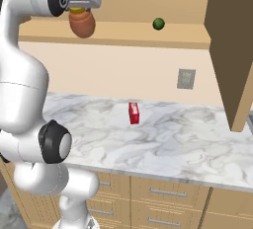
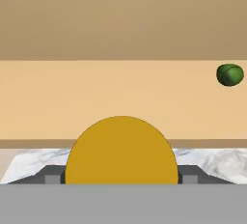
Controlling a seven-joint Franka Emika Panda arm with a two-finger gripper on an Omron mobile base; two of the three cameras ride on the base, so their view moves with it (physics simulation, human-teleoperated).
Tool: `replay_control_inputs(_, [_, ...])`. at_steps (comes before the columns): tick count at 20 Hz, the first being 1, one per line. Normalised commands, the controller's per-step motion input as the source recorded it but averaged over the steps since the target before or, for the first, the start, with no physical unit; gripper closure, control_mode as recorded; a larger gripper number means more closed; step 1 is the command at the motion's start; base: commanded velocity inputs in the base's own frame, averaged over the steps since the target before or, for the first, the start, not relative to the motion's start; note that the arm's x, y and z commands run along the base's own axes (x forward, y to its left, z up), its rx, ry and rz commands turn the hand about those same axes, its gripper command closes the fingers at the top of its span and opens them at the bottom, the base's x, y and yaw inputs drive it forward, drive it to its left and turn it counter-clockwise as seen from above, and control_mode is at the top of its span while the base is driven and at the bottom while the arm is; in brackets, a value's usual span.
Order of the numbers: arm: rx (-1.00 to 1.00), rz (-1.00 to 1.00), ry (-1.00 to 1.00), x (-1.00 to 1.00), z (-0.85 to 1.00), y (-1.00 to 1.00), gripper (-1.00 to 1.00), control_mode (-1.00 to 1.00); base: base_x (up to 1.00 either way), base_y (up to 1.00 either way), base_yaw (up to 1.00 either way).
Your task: Pick the bar and honey bottle from the counter and place them in the cabinets closest to them.
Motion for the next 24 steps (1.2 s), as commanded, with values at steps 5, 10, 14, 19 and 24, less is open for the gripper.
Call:
replay_control_inputs(5, [0.00, 0.00, 0.00, 0.01, 0.00, 0.00, 1.00, -1.00, 0.00, 0.00, 0.00])
replay_control_inputs(10, [0.00, 0.00, 0.00, 0.16, 0.00, 0.00, 1.00, -1.00, 0.00, 0.00, 0.00])
replay_control_inputs(14, [0.00, -0.01, 0.01, 0.32, 0.01, 0.00, 1.00, -1.00, 0.00, 0.00, 0.00])
replay_control_inputs(19, [0.00, -0.01, 0.03, 0.39, 0.01, 0.00, 1.00, -1.00, 0.00, 0.00, 0.00])
replay_control_inputs(24, [0.00, 0.00, 0.03, 0.41, 0.00, 0.00, 1.00, -1.00, 0.00, 0.00, 0.00])
